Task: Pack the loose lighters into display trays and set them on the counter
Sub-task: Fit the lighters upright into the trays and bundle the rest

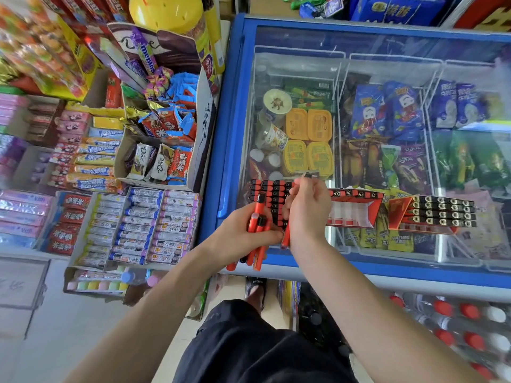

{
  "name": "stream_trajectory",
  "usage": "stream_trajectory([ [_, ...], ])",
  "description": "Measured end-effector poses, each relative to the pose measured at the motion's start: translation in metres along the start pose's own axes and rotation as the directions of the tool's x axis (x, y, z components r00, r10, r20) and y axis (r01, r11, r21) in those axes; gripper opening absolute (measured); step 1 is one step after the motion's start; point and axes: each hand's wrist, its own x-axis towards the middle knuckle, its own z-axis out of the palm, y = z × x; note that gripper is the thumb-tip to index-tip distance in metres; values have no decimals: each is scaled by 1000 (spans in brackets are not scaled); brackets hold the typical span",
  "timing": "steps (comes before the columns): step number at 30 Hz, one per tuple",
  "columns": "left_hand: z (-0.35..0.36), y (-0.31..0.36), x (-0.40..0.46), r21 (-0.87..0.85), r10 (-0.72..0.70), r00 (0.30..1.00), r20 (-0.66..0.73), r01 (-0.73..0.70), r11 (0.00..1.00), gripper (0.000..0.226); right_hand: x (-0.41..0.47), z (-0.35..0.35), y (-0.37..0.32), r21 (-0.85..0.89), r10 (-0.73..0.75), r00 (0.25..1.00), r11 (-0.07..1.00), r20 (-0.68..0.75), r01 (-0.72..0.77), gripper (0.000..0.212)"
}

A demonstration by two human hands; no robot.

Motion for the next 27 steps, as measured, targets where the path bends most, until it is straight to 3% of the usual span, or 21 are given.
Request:
stream_trajectory([
  [3,0,0,-1,-58,16,1000,-15,-17,998,34,6,-1,7,-111,-51,997,993,-63,43,16],
  [8,0,6,-4,-33,26,1000,5,-26,999,36,0,3,2,-109,-50,997,993,-51,44,16],
  [14,-5,8,-1,-69,-30,999,22,32,997,45,-9,7,-15,102,48,991,993,126,-61,14],
  [16,-6,5,1,-21,-16,1000,-12,16,1000,39,-10,8,-16,154,79,977,982,197,-111,14],
  [19,-7,1,4,74,30,995,-92,-23,997,32,-10,2,-15,121,85,928,983,362,-137,13],
  [23,-12,-3,4,168,105,982,-156,-78,983,32,-6,-23,-13,-273,31,847,952,530,136,11],
  [27,-19,-9,4,226,110,982,-155,-74,971,33,-2,-40,-22,-402,1,761,850,649,342,23],
])
